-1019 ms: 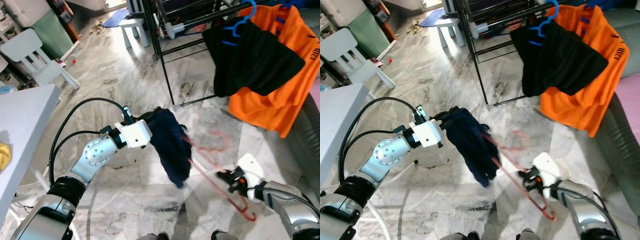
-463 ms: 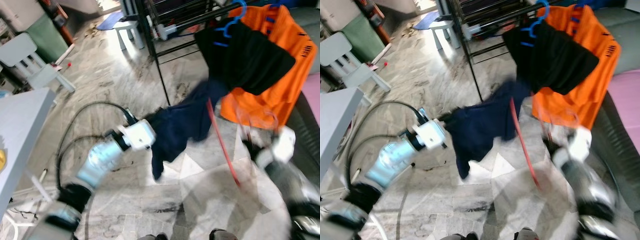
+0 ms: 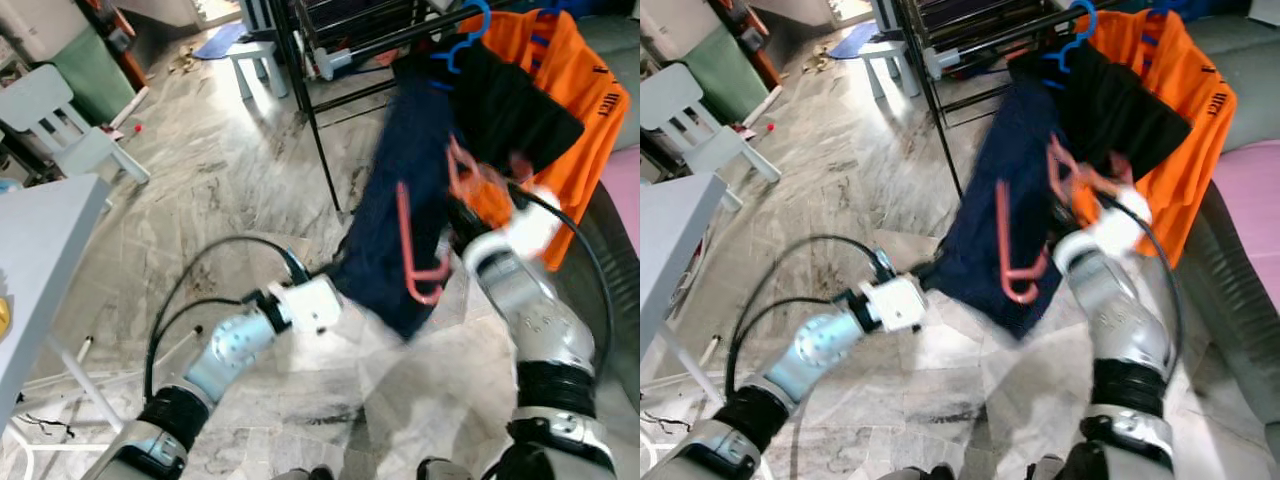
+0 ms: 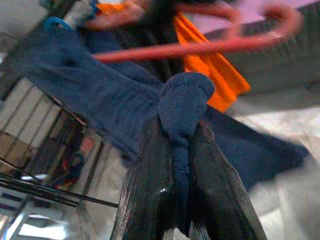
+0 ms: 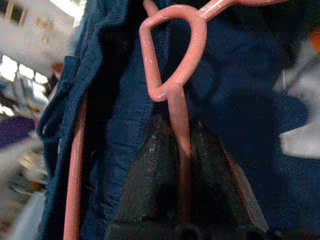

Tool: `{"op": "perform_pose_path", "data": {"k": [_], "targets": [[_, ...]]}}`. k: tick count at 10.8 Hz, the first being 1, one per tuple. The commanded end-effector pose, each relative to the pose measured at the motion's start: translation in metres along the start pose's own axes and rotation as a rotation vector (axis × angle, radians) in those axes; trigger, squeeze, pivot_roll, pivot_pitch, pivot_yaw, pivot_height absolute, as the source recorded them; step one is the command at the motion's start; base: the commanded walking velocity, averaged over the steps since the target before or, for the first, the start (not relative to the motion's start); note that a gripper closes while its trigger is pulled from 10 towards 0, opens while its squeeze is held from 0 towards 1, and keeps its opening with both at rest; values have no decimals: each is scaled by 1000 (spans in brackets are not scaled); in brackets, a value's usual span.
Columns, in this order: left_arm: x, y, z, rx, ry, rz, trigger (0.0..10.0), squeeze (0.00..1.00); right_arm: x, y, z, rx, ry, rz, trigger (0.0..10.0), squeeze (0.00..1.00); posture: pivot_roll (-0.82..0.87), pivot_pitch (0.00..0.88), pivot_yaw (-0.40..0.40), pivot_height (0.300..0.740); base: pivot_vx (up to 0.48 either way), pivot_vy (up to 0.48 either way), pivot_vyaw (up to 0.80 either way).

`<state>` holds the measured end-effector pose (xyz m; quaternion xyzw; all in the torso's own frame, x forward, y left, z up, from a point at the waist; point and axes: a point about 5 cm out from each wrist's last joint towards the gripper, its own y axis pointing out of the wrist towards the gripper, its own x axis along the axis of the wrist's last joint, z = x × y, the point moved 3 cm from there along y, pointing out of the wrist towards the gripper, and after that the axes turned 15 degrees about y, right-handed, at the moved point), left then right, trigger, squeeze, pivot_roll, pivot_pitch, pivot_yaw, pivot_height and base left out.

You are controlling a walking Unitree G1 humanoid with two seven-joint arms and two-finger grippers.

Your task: Hang hanger

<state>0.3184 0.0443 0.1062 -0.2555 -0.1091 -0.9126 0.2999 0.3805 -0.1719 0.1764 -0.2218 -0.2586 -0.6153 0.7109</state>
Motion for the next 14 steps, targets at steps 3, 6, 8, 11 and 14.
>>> {"op": "perform_pose_path", "data": {"k": [3, 6, 8, 11, 14], "targets": [[-19, -9, -45, -160, -44, 119, 10000, 0, 24, 0, 38, 42, -416, -225, 10000, 0, -133, 98, 169, 740, 0, 0, 0], [-17, -7, -75, -273, -136, 142, 10000, 545, 28, 0, 70, 121, -549, -339, 10000, 0, -155, 91, 158, 740, 0, 0, 0], [-12, -8, -100, -359, -278, 148, 10000, 1000, 12, -2, 76, 180, -605, -341, 10000, 0, -161, 92, 151, 740, 0, 0, 0], [-11, -11, -116, -418, -298, 173, 10000, 1000, -4, -10, 83, 282, -716, -354, 10000, 0, -174, 97, 151, 740, 0, 0, 0], [-23, -14, -83, -276, -277, 168, 10000, 1000, -13, -26, 58, 311, -878, -325, 10000, 0, -166, 95, 154, 740, 0, 0, 0]]}}
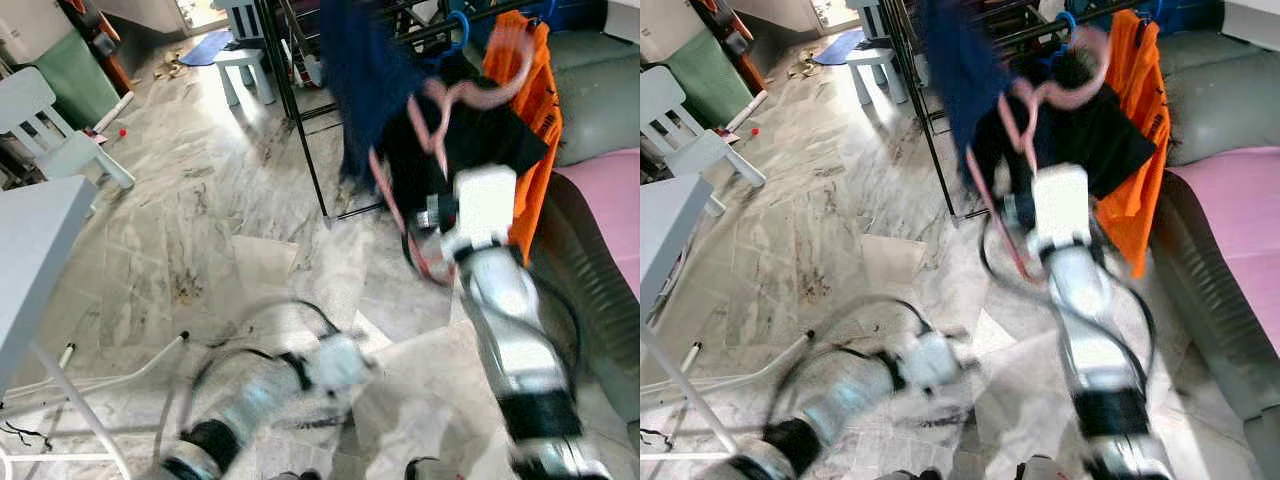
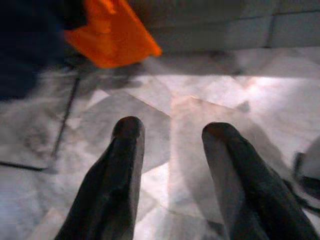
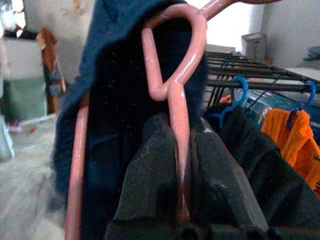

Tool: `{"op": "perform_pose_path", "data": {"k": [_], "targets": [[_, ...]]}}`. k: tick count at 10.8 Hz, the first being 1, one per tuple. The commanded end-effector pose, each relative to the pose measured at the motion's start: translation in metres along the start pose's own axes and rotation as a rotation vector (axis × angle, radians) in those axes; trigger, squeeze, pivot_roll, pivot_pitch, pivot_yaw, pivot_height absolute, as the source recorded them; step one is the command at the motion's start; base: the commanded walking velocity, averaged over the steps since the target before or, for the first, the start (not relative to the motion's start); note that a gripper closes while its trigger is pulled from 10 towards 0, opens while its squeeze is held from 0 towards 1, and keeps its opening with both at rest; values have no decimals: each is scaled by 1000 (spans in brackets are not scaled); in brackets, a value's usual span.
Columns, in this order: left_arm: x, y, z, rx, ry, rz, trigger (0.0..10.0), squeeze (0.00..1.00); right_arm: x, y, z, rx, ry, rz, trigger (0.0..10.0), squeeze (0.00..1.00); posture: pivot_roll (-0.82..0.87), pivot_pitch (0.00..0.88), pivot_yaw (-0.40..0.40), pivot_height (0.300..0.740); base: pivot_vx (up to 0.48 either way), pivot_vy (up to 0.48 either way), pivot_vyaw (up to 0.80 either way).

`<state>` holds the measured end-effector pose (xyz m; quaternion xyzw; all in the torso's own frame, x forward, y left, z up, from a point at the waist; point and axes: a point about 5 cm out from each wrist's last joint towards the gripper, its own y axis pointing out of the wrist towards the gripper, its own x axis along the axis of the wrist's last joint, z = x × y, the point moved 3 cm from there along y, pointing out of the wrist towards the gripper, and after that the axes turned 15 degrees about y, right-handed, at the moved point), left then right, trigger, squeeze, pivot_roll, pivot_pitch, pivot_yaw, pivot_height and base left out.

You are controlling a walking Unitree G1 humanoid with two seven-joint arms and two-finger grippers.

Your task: Hang hanger

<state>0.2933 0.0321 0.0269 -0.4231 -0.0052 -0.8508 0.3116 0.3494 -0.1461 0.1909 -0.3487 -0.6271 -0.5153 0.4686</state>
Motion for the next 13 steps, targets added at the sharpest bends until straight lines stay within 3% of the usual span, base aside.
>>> {"op": "perform_pose_path", "data": {"k": [1, 2, 3, 5, 7, 8, 11, 13], "targets": [[-8, -13, 17, 69, -6, 7, 10000, 1000, 1, -11, 7, 69, -62, -24, 10000, 0, -157, 96, 152, 740, 0, 0, 0], [-9, -18, 25, 101, -5, -2, 10000, 1000, -12, -22, 0, 71, -99, 23, 10000, 0, -155, 97, 152, 740, 0, 0, 0], [-9, -26, 34, 133, 18, -24, 10000, 1000, -37, -45, -15, 72, -174, 123, 10000, 0, -150, 100, 151, 740, 0, 0, 0], [-2, -30, 44, 157, 59, -61, 10000, 1000, -48, -62, -31, 94, -289, 175, 10000, 0, -152, 106, 155, 740, 0, 0, 0], [8, -30, 61, 134, 174, -96, 10000, 1000, -51, -72, -40, 199, -443, 205, 10000, 0, -156, 113, 164, 740, 0, 0, 0], [10, -31, 75, 125, 219, -98, 10000, 1000, -52, -78, -44, 252, -454, 231, 10000, 0, -156, 113, 167, 740, 0, 0, 0], [15, -33, 93, 77, 327, -102, 10000, 1000, -50, -87, -51, 335, -497, 242, 10000, 0, -159, 115, 180, 740, 0, 0, 0], [15, -31, 100, 53, 399, -87, 10000, 1000, -49, -89, -43, 427, -485, 249, 10000, 0, -163, 121, 189, 740, 0, 0, 0]]}}
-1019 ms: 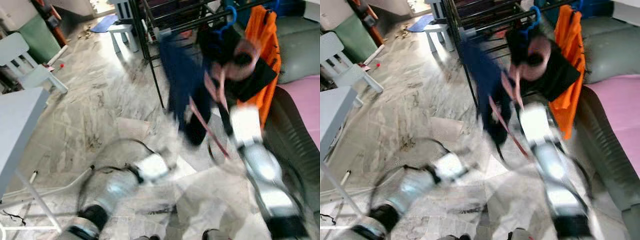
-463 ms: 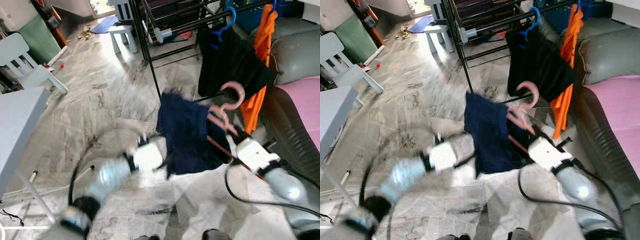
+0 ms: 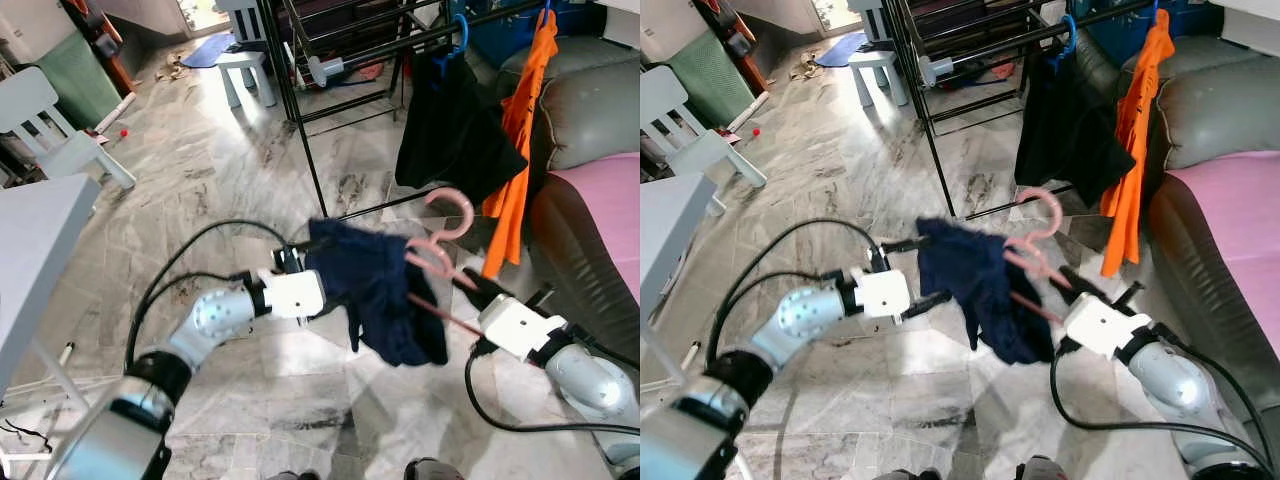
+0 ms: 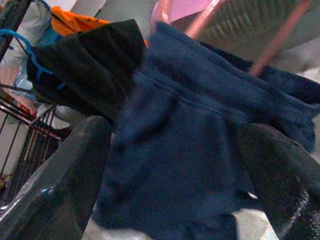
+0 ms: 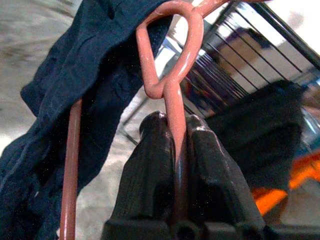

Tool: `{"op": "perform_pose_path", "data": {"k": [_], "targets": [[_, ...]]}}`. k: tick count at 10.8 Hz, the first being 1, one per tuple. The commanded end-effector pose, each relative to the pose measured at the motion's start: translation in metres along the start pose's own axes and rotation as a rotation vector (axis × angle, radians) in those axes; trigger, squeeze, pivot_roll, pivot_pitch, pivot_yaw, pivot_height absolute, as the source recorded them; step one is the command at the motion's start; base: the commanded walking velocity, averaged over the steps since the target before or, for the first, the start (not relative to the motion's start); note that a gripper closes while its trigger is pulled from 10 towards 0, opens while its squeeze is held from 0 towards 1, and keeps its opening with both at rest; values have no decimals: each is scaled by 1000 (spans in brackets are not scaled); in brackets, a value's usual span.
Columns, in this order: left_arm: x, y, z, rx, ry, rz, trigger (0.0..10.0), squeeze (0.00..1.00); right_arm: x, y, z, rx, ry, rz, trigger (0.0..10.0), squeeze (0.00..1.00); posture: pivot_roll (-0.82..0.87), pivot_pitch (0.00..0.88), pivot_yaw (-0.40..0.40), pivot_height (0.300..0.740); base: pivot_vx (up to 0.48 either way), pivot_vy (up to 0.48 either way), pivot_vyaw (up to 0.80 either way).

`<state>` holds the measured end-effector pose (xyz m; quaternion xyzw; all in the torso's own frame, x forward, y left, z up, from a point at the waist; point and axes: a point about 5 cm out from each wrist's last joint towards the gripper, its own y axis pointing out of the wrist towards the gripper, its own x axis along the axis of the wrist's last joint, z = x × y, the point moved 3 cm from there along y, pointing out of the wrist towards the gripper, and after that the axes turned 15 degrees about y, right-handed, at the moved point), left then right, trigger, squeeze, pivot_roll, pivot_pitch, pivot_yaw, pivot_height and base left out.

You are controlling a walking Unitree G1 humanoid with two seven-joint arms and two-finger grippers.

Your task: Hang hanger

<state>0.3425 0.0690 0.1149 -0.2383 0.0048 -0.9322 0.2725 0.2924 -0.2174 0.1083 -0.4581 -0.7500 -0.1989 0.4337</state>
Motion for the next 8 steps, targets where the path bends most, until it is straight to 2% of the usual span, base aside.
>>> {"op": "perform_pose_path", "data": {"k": [1, 2, 4, 5, 6, 7, 8], "targets": [[-7, -5, 0, -20, 14, 28, 10000, 1000, 15, 4, 8, 58, -13, -77, 10000, 0, -164, 121, 192, 740, 0, 0, 0], [-11, -3, 6, -24, 39, 56, 10000, 1000, 17, 3, 12, 138, -59, -76, 10000, 0, -169, 121, 196, 740, 0, 0, 0], [-16, 0, 4, -43, 54, 90, 10000, 1000, 21, 4, 9, 201, -109, -79, 10000, 0, -173, 119, 195, 740, 0, 0, 0], [-17, 2, -2, -85, 49, 97, 10000, 722, 25, 5, 7, 224, -156, -88, 10000, 0, -177, 117, 194, 740, 0, 0, 0], [-17, 3, -10, -129, 40, 98, 10000, 165, 28, 7, 4, 237, -206, -95, 10000, 0, -182, 115, 195, 740, 0, 0, 0], [-18, 3, -13, -160, 35, 102, 10000, 0, 31, 8, 0, 223, -218, -107, 10000, 0, -183, 116, 194, 740, 0, 0, 0], [-21, 2, -15, -201, 33, 115, 9059, 0, 34, 9, -2, 227, -229, -116, 10000, 0, -186, 118, 193, 740, 0, 0, 0]]}}
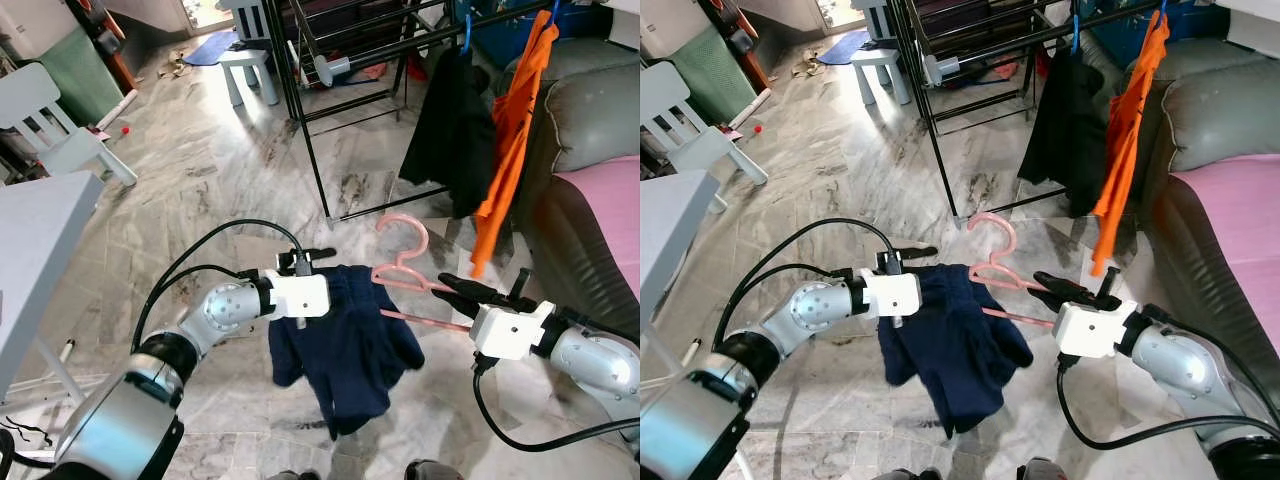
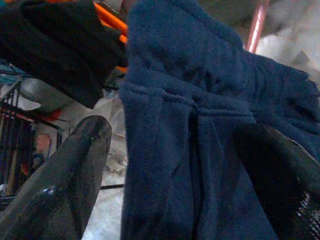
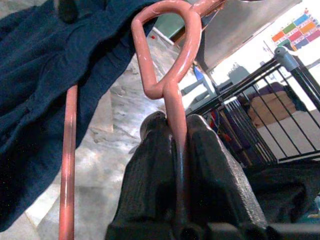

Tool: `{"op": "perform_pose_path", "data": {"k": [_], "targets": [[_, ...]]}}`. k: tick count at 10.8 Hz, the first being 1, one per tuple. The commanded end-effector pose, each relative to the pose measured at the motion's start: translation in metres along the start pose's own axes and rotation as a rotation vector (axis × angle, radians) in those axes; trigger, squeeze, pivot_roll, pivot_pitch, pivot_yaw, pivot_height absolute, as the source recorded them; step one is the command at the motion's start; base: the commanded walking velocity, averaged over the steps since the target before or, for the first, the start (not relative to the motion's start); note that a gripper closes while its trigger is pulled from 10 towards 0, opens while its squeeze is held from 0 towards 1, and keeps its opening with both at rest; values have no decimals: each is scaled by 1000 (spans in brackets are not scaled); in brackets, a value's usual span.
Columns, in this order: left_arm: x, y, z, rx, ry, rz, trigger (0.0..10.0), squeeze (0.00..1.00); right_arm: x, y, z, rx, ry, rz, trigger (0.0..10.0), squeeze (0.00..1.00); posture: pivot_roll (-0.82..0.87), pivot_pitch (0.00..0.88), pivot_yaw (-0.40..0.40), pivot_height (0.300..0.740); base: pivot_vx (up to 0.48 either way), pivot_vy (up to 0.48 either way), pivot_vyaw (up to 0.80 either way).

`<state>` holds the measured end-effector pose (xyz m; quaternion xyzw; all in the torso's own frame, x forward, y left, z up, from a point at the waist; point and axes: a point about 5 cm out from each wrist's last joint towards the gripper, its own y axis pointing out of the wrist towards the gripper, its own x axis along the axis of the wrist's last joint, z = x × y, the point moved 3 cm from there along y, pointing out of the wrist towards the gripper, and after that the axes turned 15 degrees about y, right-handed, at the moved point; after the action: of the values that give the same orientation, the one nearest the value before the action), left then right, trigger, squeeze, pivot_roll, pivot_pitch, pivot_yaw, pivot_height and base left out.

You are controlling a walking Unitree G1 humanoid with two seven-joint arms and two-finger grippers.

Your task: Hang hanger

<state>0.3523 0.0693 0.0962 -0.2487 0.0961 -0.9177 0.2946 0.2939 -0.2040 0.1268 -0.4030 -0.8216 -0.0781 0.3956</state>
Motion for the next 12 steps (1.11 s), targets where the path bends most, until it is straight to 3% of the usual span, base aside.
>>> {"op": "perform_pose_path", "data": {"k": [1, 2, 8, 12], "targets": [[-6, -3, -1, -36, -3, 29, 4157, 0, 11, 3, -4, 3, -33, -55, 10000, 0, -186, 118, 192, 740, 0, 0, 0], [-7, -2, 4, -44, -27, 33, 0, 0, 11, 3, -2, 13, -49, -58, 10000, 0, -188, 117, 193, 740, 0, 0, 0], [-7, -3, 6, -102, -70, 7, 0, 0, 12, 2, -4, 36, -138, -64, 10000, 0, -192, 121, 204, 740, 0, 0, 0], [-8, 0, -4, -158, -102, 23, 0, 0, 15, 6, -4, 62, -178, -82, 10000, 0, -195, 126, 208, 740, 0, 0, 0]]}}
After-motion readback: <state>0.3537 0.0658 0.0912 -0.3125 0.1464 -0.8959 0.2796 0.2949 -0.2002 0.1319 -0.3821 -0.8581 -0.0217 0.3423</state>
